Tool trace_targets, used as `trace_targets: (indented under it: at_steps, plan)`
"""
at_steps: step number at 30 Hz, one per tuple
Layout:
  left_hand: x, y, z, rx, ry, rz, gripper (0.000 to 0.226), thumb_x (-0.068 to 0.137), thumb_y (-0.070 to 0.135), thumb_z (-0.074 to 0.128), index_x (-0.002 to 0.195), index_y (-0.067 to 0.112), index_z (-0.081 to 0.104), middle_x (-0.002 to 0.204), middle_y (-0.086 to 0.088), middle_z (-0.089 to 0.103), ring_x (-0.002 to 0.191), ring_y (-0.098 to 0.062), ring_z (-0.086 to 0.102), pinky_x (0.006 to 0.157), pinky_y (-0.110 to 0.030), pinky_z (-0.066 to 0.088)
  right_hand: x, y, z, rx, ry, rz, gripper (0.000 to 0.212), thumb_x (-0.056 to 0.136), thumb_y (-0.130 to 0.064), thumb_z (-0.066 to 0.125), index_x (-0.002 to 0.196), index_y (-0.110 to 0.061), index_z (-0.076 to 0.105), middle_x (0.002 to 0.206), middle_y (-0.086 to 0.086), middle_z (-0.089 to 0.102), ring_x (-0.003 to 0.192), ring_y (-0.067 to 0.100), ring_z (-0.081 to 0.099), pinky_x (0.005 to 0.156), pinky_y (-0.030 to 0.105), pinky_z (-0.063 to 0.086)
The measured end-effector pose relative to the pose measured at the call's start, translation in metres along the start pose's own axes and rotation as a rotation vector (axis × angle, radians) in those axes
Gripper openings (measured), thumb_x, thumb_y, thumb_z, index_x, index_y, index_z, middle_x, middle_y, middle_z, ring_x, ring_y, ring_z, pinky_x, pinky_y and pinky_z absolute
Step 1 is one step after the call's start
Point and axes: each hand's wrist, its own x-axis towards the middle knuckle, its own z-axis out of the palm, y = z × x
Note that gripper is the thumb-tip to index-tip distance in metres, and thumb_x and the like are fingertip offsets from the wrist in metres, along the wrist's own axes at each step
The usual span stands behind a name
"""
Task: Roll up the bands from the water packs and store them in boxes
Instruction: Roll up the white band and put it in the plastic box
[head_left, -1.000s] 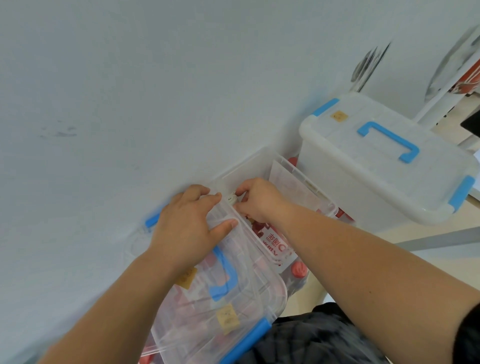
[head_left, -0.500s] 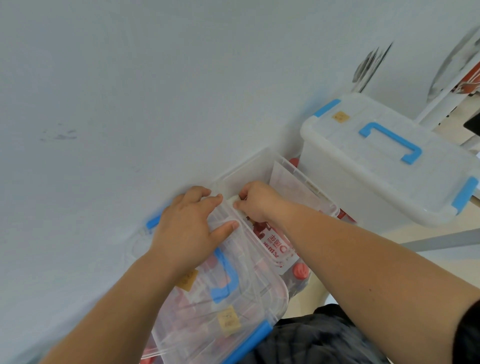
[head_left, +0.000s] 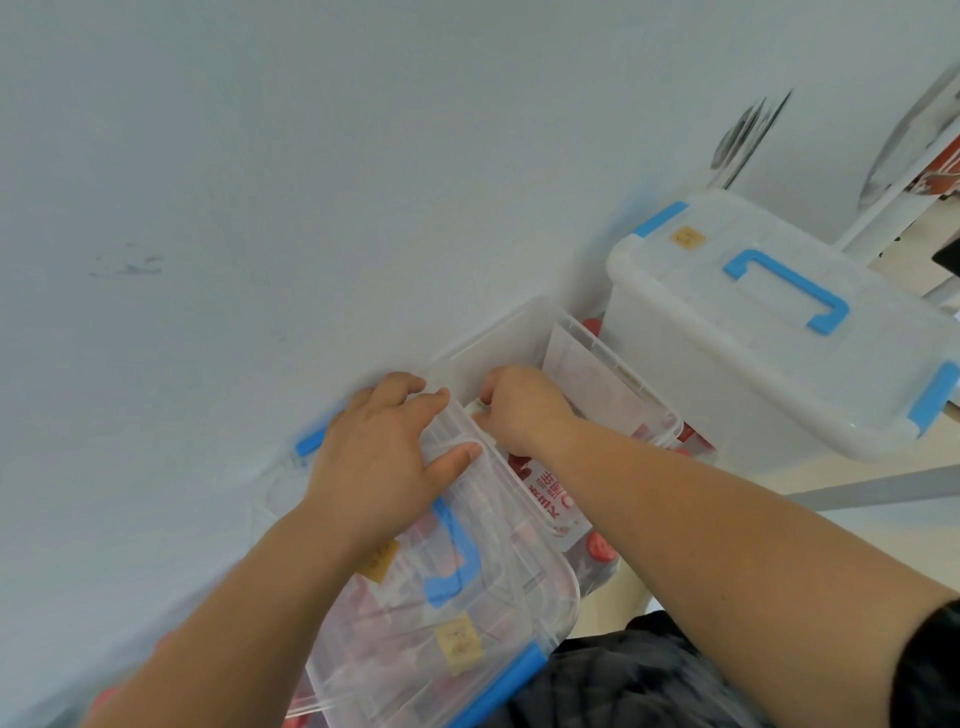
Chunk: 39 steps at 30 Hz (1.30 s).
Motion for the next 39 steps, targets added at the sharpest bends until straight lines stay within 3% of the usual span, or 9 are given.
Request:
trace_targets:
  at_steps: [7,13,24,32,37,39]
  plan:
    - [0.0,0.0,0.001,0.017,0.001,-0.007,0.069,0.085,0.069,0.054,0.143,0.032,0.05,0.15,0.007,0.042,0.134,-0.016,0.042,0.11,-0.038,0.038,-0.001,0.006,-0.007,0.054,-0.106,0.003,0.031,0.082,-0.031,0.079,0.107,-0.015,0.073,0.102,0.004,0.072,0.092,0.024,0.068,0.086,0.04,0.059]
    - [0.0,0.0,0.001,0.017,0.001,-0.005,0.07,0.085,0.07,0.052,0.144,0.032,0.05,0.15,0.006,0.043,0.134,-0.017,0.043,0.11,-0.038,0.039,0.002,0.0,-0.001,0.04,0.012,0.033,0.028,0.08,-0.034,0.077,0.096,-0.012,0.071,0.091,0.006,0.072,0.083,0.025,0.068,0.079,0.04,0.06]
    - [-0.001,-0.002,0.001,0.002,0.001,0.003,0.069,0.085,0.069,0.054,0.143,0.032,0.051,0.15,0.006,0.043,0.134,-0.018,0.043,0.111,-0.04,0.04,0.003,0.006,-0.006,0.058,-0.114,0.0,0.025,0.088,-0.028,0.069,0.109,-0.016,0.076,0.105,0.004,0.074,0.097,0.025,0.068,0.09,0.04,0.057]
    - [-0.001,-0.002,0.0,0.013,-0.006,0.002,0.071,0.085,0.071,0.051,0.145,0.033,0.048,0.151,0.006,0.041,0.136,-0.016,0.041,0.112,-0.038,0.038,0.0,0.008,-0.008,0.141,-0.123,0.059,0.041,0.083,-0.037,0.076,0.117,-0.015,0.07,0.109,0.005,0.072,0.098,0.024,0.068,0.091,0.041,0.057]
    - [-0.002,-0.001,-0.001,0.01,-0.006,0.012,0.071,0.085,0.071,0.052,0.144,0.033,0.048,0.15,0.006,0.042,0.135,-0.017,0.042,0.111,-0.038,0.039,0.0,0.011,-0.009,0.27,-0.067,0.106,0.03,0.084,-0.039,0.075,0.092,-0.011,0.072,0.085,0.002,0.07,0.082,0.023,0.069,0.077,0.037,0.059]
    - [-0.002,-0.001,-0.002,0.006,-0.009,0.015,0.071,0.085,0.071,0.052,0.144,0.032,0.048,0.151,0.006,0.042,0.135,-0.017,0.042,0.111,-0.039,0.039,-0.001,0.01,-0.01,0.277,-0.044,0.117,0.031,0.09,-0.039,0.067,0.092,-0.008,0.072,0.086,0.006,0.073,0.084,0.025,0.069,0.079,0.039,0.059]
